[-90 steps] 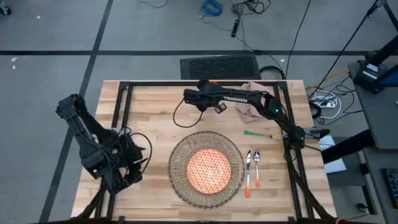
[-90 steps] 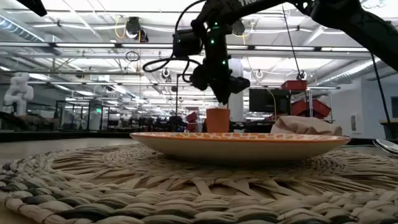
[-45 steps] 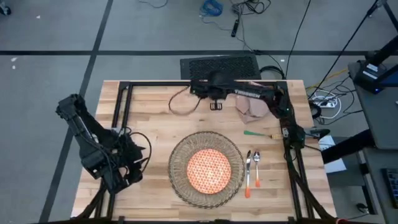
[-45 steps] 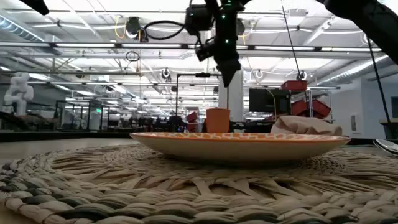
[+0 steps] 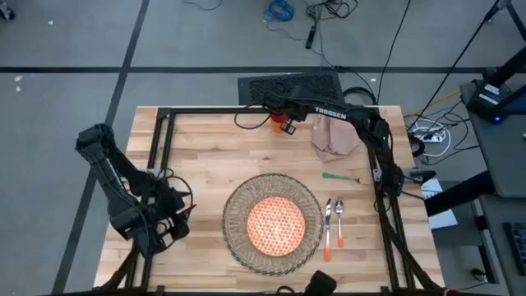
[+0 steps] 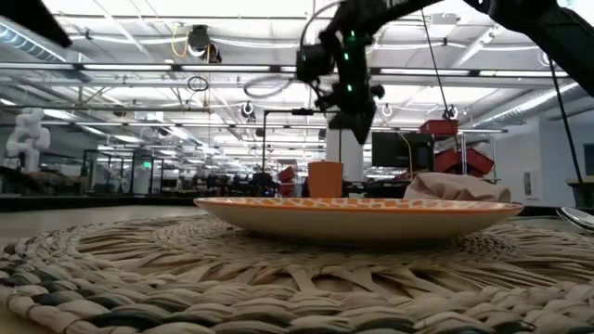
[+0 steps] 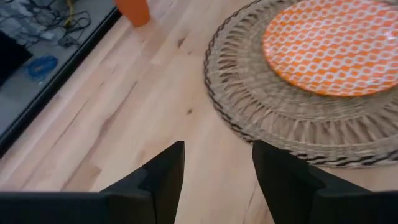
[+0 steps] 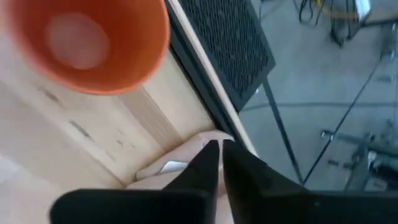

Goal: Set table place
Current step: Move the orange cup to the top center of the table

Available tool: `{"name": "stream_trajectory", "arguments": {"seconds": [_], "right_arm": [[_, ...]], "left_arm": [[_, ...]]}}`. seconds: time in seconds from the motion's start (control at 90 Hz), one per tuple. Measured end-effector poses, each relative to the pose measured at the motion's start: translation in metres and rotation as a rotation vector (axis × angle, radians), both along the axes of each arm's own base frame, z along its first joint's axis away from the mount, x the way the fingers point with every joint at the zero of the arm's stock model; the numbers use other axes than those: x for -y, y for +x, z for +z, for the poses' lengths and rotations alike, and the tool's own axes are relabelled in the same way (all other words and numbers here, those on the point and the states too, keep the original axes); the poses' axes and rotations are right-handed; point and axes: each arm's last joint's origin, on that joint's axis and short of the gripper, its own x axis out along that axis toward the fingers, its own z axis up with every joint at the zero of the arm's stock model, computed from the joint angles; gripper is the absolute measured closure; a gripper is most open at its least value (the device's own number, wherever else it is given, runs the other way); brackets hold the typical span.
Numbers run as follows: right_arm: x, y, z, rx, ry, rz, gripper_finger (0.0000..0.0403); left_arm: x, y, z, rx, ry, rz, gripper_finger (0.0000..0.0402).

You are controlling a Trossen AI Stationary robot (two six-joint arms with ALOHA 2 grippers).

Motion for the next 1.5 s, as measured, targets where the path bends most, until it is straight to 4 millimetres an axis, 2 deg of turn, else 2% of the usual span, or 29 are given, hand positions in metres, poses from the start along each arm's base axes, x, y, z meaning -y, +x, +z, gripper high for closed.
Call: {"name": "stream_trajectory", "arguments": {"seconds": [0.144,0.356,0.611,0.711,0.822,0.989,1.078,1.5], "right_arm": [[0.009,-0.016,-0.006,0.108,-0.05,-0.048,0.0399],[0.015,-0.045,-0.009,0.295,-0.018,-0.05,0.0402],[0.002,-0.07,-0.045,0.304,0.013,0.031,0.0403],[0.0,-0.075,-0.062,0.333,0.024,0.08,0.0403],[0.002,-0.075,-0.076,0.446,0.034,0.107,0.0403],[0.013,-0.088,-0.092,0.613,0.07,0.06,0.0403],[0.016,-0.095,-0.099,0.628,0.083,0.032,0.0403],[0.036,-0.105,-0.103,0.901,0.211,0.029,0.0403]], "left_arm": [[0.001,-0.005,-0.013,0.024,-0.03,0.02,0.0226],[0.004,-0.005,-0.014,0.045,-0.049,0.01,0.0226],[0.004,-0.004,-0.013,0.088,-0.029,0.004,0.0226],[0.004,-0.003,-0.012,0.106,-0.032,0.006,0.0226],[0.004,-0.002,-0.012,0.121,-0.027,0.006,0.0226],[0.005,-0.001,-0.012,0.139,-0.038,0.005,0.0226],[0.005,-0.001,-0.012,0.139,-0.036,0.004,0.0226],[0.002,0.002,-0.011,0.174,-0.012,0.018,0.0226]]}}
